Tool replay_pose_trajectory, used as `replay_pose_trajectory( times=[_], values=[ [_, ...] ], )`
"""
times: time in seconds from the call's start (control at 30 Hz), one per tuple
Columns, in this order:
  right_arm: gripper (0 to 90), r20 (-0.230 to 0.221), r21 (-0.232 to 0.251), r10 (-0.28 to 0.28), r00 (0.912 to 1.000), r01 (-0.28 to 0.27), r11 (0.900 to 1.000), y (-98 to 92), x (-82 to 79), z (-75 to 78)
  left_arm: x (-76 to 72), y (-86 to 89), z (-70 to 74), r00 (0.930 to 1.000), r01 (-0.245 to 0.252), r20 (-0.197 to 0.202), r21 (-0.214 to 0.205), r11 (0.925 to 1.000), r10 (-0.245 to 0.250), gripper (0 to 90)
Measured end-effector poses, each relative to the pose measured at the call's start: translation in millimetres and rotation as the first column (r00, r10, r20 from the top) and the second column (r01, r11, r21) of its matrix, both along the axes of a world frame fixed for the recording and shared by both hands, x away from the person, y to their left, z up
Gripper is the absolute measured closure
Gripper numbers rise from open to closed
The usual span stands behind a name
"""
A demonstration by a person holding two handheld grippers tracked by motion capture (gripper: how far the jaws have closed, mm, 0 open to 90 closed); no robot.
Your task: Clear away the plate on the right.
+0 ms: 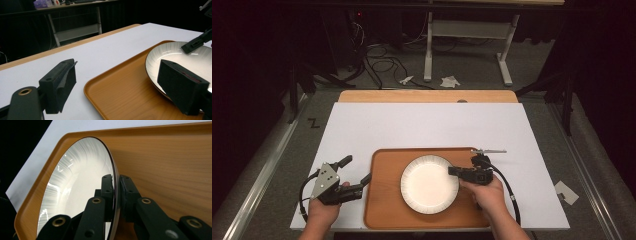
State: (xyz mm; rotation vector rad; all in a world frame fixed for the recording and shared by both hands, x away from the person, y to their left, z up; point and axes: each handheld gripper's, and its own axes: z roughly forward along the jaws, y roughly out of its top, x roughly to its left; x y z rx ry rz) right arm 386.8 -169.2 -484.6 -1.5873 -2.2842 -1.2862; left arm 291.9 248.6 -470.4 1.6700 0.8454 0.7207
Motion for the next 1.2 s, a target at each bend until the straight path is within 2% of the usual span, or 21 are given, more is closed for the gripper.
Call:
replay_pose_trajectory(
  times=[0.27,0.5,0.83,1.2],
  values=[
    [83.5,-0.006,-0.027,0.007,1.0,-0.008,0.9996,-0.6,1.5,-2.5,0.0,-0.3,0.0,1.0,0.002,0.001,0.001,1.0,-0.002,15.7],
    [83.5,-0.012,-0.025,0.009,0.9999,-0.01,0.9996,-1.9,2.9,-4.9,0.1,-0.5,-0.1,1.0,0.005,-0.002,0.004,1.0,-0.005,15.7],
    [82.8,-0.031,-0.051,0.001,0.9995,-0.002,0.9987,-2.5,4.5,-10.7,-0.1,-0.6,-0.1,1.0,0.008,-0.002,0.003,1.0,-0.008,15.7],
    [72.8,-0.03,-0.072,0.013,0.9995,-0.015,0.9973,-0.8,3.8,-13.2,-0.3,-0.5,0.1,1.0,0.008,-0.001,0.001,1.0,-0.008,15.7]
  ],
)
